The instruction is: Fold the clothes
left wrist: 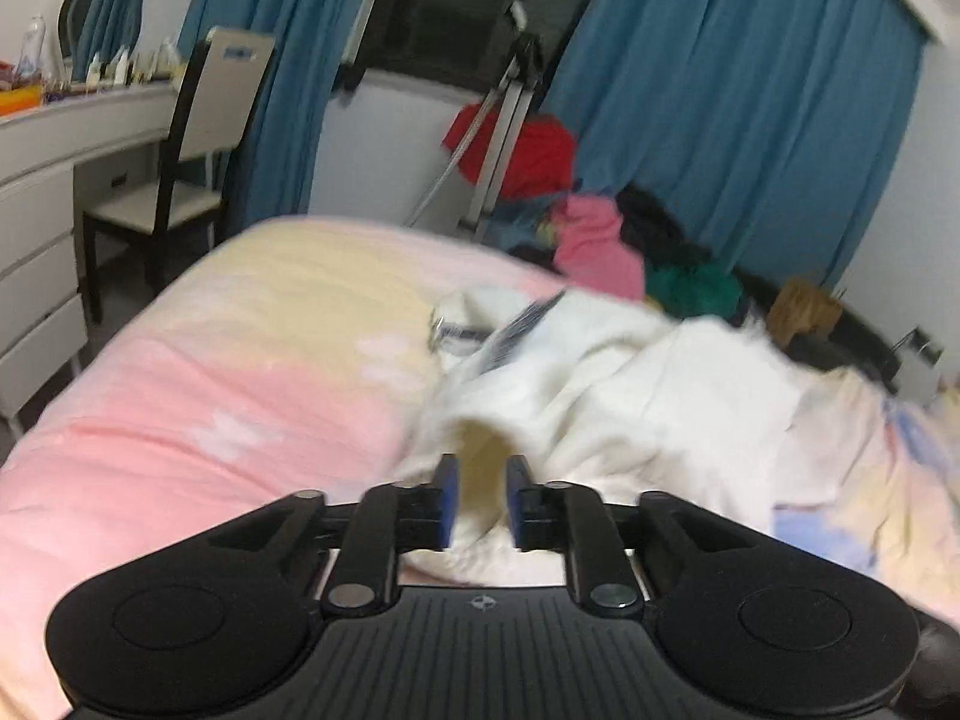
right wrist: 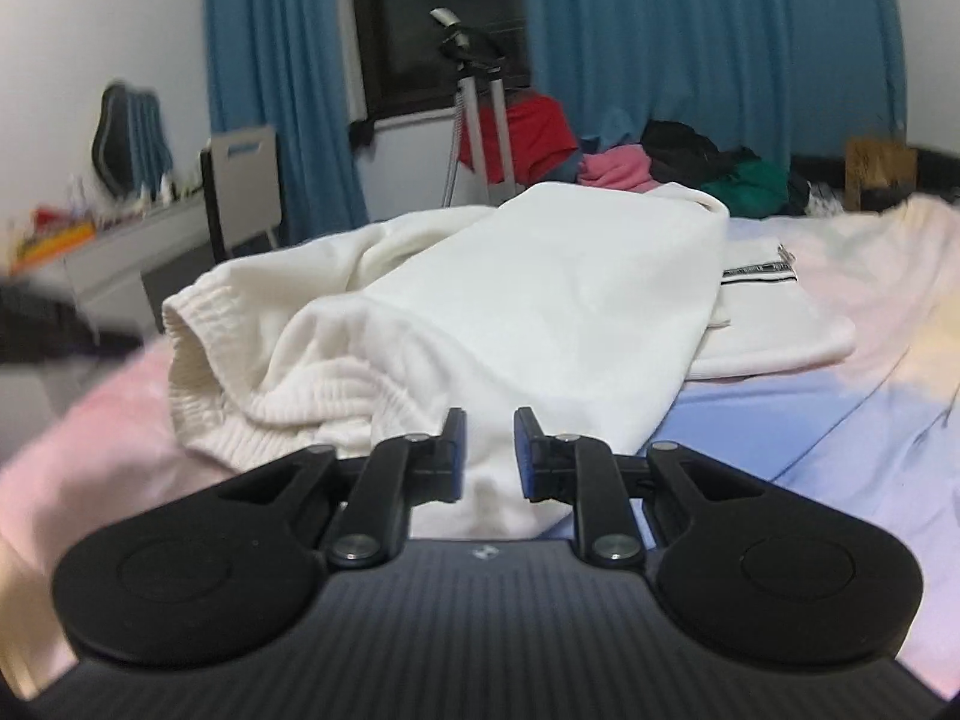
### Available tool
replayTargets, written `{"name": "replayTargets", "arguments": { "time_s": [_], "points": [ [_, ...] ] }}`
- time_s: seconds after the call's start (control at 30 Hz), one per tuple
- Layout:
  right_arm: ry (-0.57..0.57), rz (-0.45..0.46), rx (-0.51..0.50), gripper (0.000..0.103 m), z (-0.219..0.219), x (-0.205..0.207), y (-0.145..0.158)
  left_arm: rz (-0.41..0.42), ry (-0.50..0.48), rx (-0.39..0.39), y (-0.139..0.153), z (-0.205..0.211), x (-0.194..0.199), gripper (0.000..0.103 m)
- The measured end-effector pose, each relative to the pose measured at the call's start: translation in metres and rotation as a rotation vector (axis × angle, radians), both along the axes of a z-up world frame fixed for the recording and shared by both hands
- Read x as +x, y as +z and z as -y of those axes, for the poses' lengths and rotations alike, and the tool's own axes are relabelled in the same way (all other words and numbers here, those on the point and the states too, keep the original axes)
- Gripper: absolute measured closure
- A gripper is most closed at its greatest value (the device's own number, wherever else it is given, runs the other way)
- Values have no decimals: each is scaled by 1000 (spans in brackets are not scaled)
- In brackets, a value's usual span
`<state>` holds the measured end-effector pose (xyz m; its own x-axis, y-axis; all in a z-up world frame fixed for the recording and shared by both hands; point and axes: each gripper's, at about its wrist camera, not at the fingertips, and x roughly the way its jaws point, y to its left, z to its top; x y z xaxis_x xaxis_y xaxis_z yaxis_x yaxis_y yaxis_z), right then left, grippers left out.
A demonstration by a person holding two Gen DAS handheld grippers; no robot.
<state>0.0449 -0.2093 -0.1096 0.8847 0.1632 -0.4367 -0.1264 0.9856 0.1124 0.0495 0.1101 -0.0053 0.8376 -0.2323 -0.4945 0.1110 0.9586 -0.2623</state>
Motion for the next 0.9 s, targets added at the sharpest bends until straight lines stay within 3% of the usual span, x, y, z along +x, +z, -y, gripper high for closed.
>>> {"name": "replayTargets", "arguments": {
  "time_s": [0.07, 0.13, 0.2, 0.4, 0.5, 0.57, 0.77, 0.83, 0.9],
  "points": [
    [16, -29, -19, 50, -5, 2, -3, 28, -46, 86, 6, 20, -7, 58],
    [38, -50, -51, 41, -13, 2, -8, 45, -73, 204, 5, 40, -2, 54],
    [64, -65, -94, 40, -23, 1, -14, 40, -89, 291, 1, 52, -3, 53],
    [41, -129, -226, 42, -39, 14, -36, 21, -64, 408, -23, 66, 9, 51],
    [20, -126, -218, 55, -36, 17, -34, 36, -44, 455, -34, 62, 24, 47],
    [-2, -114, -220, 85, -34, 18, -30, 53, -28, 492, -41, 59, 34, 42],
    [-87, 7, -217, 90, -22, -7, 8, 133, -69, 587, -58, 61, 53, 40],
    [-99, 85, -257, 90, -22, -24, 23, 151, -92, 630, -64, 63, 58, 40],
    [-66, 73, -307, 90, -22, -31, 27, 147, -104, 625, -68, 63, 61, 40]
  ]
}}
